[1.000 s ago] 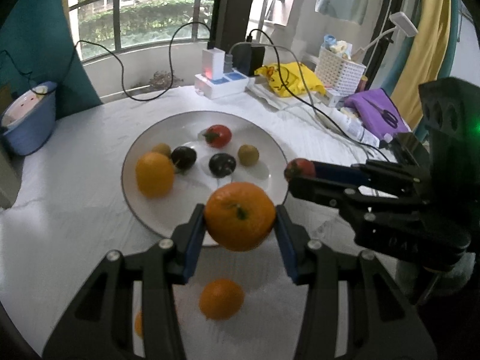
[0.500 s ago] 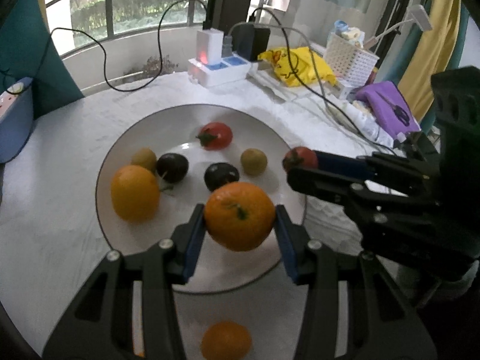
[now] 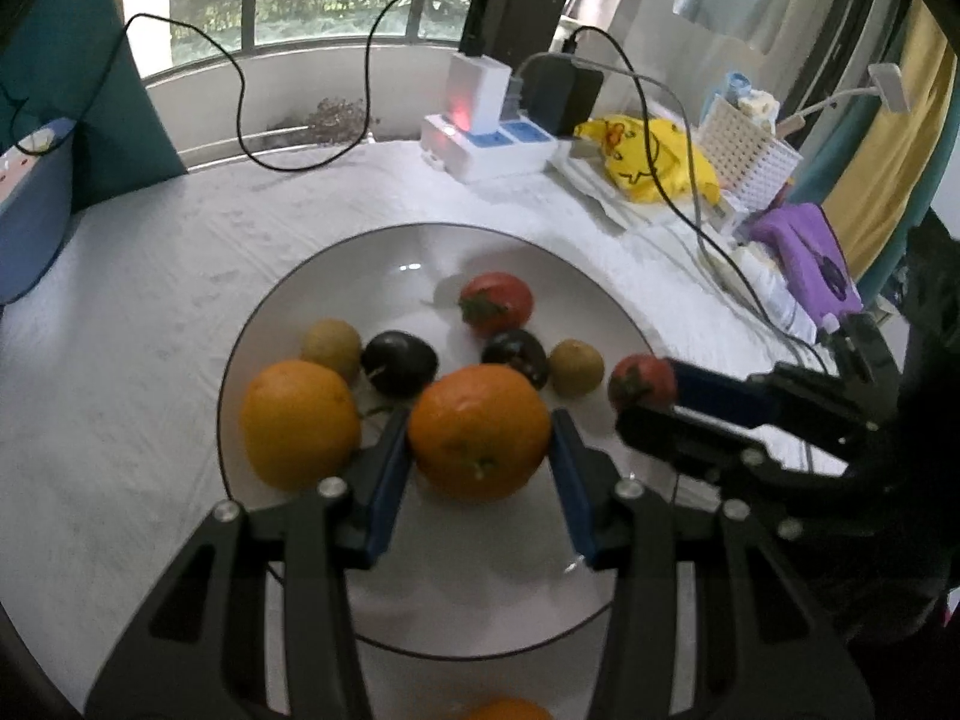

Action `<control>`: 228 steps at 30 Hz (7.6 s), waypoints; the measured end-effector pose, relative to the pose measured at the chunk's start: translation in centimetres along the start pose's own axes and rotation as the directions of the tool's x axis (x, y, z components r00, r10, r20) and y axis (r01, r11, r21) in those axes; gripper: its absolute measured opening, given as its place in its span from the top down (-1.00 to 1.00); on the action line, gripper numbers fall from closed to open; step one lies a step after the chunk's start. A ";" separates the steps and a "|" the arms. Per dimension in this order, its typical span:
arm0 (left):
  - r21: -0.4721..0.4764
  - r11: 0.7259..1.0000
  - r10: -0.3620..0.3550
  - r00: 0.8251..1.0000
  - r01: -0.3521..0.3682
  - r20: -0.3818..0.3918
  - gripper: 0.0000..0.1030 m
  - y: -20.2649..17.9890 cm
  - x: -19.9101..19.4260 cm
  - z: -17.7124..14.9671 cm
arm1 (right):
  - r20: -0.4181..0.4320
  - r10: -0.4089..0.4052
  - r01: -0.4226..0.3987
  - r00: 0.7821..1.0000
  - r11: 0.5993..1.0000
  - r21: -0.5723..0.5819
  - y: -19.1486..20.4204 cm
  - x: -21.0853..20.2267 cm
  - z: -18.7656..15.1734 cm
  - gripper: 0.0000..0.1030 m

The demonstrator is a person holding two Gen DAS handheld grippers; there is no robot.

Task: Organize fruits
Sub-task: 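Open both tools to release the orange and tomato onto the plate, then move both open tools back to the last two oranges on the table, then grasp an orange with the left tool while the right tool grasps a small orange, then carry both oranges over the white plate with both tools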

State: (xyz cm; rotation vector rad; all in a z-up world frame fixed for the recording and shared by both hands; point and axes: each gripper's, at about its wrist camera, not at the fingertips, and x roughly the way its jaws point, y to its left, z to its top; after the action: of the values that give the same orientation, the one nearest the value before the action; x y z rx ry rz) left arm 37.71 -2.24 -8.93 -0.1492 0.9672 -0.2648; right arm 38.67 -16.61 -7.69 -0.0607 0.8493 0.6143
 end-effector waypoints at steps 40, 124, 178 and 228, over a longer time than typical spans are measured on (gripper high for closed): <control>0.001 1.000 0.006 0.985 -0.006 0.174 0.08 0.4 -11.5 -6.4 | 0.027 -0.064 0.066 0.998 0.996 -0.063 7.0 -5.1 -2.1 0.40; 0.043 0.999 0.015 0.994 -0.020 0.110 0.31 2.7 -9.3 -12.8 | -0.059 0.006 -0.010 0.998 0.997 -0.073 11.7 -2.4 -5.6 0.29; 0.073 0.997 0.002 0.992 -0.012 0.126 0.31 0.1 -5.1 -3.9 | 0.004 -0.014 0.014 1.000 1.000 0.002 3.5 -2.0 -0.9 0.29; 0.096 0.995 -0.015 0.987 -0.001 0.158 0.31 -1.8 -8.0 -6.7 | -0.007 -0.047 0.047 0.999 0.999 0.011 4.5 -4.7 -3.6 0.30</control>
State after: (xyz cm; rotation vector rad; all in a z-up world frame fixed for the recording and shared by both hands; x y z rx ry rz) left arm 27.63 -1.67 -5.94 -0.0840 0.7947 -0.3008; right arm 31.47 -16.24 -5.85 -0.0724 0.8555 0.5651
